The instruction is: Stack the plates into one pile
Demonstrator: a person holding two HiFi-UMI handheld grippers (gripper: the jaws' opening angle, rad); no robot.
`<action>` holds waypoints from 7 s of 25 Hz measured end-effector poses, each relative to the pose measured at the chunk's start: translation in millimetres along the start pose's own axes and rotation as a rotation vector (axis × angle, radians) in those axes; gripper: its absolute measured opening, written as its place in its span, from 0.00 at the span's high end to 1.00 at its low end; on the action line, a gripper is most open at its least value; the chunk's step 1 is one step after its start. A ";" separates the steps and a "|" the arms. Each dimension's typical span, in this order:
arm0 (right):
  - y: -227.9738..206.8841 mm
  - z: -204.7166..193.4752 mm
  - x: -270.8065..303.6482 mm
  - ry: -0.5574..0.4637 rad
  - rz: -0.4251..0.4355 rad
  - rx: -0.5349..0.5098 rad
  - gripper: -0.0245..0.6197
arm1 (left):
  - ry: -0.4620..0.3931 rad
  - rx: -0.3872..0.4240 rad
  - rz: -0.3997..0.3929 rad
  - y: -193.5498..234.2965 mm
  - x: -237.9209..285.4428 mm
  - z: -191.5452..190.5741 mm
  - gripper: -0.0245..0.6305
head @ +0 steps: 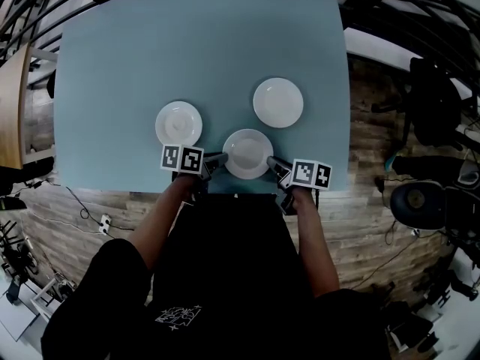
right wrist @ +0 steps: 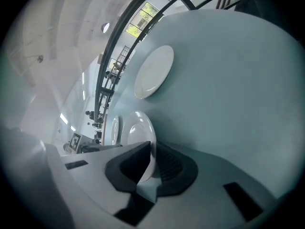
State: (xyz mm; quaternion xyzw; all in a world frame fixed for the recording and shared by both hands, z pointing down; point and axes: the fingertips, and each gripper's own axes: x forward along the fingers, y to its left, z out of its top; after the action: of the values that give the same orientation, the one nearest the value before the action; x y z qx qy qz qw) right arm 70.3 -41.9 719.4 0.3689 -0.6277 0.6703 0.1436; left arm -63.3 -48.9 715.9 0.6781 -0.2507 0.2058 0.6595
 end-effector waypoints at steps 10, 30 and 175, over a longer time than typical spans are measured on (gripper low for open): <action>7.4 62.5 -19.2 -0.119 0.005 -0.001 0.90 | -0.057 0.056 -0.061 -39.9 6.5 60.9 0.92; -16.9 179.7 -33.9 -0.229 -0.050 -0.005 0.90 | -0.052 0.085 -0.034 -62.2 70.8 161.6 0.92; 92.8 108.2 31.1 -0.149 -0.007 -0.186 0.90 | -0.239 -0.012 -0.069 -5.6 -60.3 129.7 0.91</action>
State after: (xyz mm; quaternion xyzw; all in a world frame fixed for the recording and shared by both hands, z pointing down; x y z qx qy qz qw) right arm 22.1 -168.7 665.6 0.4051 -0.6948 0.5793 0.1326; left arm -114.2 -174.2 668.8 0.7020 -0.3052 0.0994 0.6357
